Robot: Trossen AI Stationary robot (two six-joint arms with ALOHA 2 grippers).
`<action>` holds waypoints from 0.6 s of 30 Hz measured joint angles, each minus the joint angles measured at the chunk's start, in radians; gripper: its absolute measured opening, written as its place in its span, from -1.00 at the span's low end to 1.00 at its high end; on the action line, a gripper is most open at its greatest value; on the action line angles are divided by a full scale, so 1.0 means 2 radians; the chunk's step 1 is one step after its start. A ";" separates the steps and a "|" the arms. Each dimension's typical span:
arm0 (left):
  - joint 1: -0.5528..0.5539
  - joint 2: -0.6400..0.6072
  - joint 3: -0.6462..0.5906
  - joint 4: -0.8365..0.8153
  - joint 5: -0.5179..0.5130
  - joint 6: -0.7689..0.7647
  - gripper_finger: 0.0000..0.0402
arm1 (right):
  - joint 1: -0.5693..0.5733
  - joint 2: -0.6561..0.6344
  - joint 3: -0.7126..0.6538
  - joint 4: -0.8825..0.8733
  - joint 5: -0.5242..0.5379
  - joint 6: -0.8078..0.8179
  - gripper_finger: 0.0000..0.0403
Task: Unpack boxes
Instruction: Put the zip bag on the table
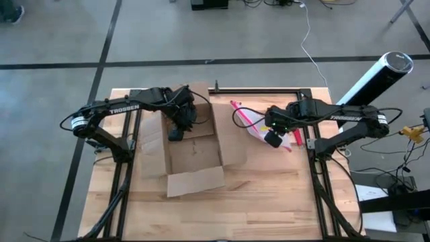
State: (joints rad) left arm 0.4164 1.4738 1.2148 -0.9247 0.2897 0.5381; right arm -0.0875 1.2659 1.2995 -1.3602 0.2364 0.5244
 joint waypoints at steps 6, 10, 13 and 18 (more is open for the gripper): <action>0.000 0.000 0.000 0.008 0.000 0.001 -0.67 | 0.000 0.000 0.000 0.092 -0.041 -0.023 -1.00; 0.000 0.000 0.000 0.014 0.000 0.001 -0.67 | 0.001 0.000 0.000 0.140 -0.066 -0.038 -1.00; 0.000 0.000 0.000 0.015 -0.001 0.000 -0.66 | 0.001 0.000 0.000 0.142 -0.051 -0.034 -1.00; 0.000 0.000 0.000 0.017 -0.001 0.001 -0.67 | -0.003 0.000 0.000 0.127 0.005 -0.038 -0.93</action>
State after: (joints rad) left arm 0.4164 1.4738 1.2148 -0.8903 0.2871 0.5400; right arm -0.0940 1.2659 1.2995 -1.1062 0.2464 0.4478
